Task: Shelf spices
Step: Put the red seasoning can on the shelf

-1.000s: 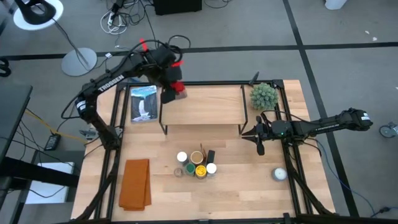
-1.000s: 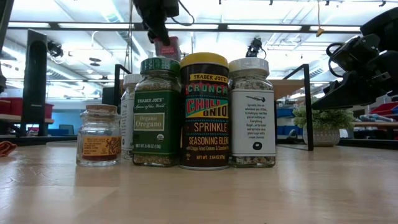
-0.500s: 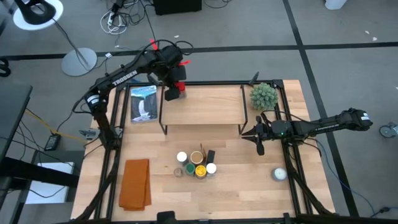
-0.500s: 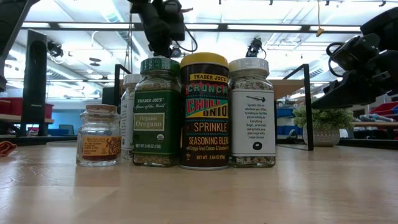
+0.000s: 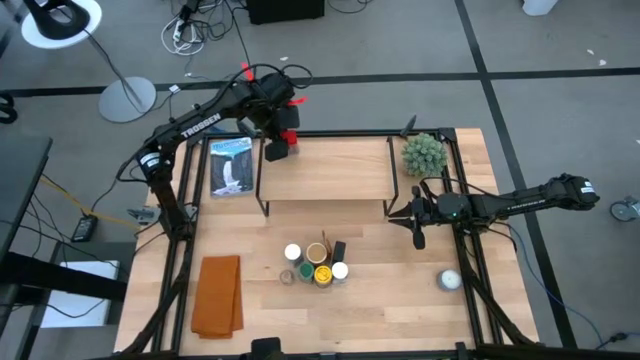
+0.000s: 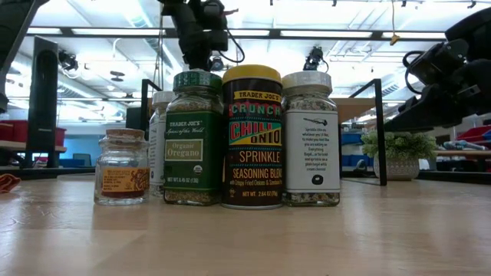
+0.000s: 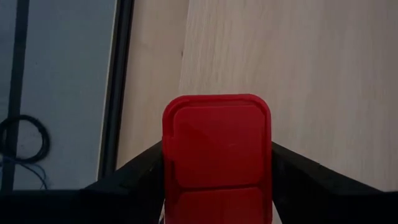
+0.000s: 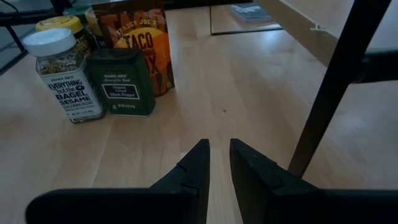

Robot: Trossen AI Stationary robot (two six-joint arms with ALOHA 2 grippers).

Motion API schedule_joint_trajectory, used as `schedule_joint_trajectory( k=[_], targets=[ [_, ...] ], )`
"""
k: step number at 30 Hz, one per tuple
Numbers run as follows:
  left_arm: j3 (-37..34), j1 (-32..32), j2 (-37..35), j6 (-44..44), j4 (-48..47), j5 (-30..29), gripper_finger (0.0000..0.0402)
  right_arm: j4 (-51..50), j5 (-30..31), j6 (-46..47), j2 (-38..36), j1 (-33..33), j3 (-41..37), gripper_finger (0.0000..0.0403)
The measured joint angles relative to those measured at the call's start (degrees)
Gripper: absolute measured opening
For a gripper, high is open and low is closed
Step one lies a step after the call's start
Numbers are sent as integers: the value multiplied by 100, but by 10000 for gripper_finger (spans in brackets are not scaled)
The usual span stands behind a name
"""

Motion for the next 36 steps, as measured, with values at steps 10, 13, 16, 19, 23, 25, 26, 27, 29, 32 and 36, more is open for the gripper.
schedule_joint_trajectory(
  k=[10,13,16,19,23,25,26,27,29,32,36],
  targets=[
    [0,0,1,-104,-22,-9,247,-1,1,-1,1,0,0,64],
    [0,0,1,-106,-22,47,247,-2,2,-1,1,0,0,64],
    [0,0,1,-106,-26,59,247,-2,2,-2,0,0,0,64],
    [0,0,1,-105,-26,167,247,-2,1,0,1,0,0,64],
    [0,0,1,-103,-28,369,247,-2,0,0,0,0,0,64],
    [0,-2,1,-103,-33,400,247,-2,2,0,0,0,0,64],
    [0,-2,1,-103,-33,403,247,-2,0,0,0,0,0,64],
    [0,-2,1,-101,-33,401,247,-2,1,0,1,0,0,64],
    [0,-1,1,-101,-33,401,247,-2,0,0,2,0,0,64],
    [0,-2,1,-101,-35,401,251,-2,0,-1,2,0,0,64],
    [0,-2,1,-99,-35,401,263,-2,0,0,0,0,0,64]
  ],
)
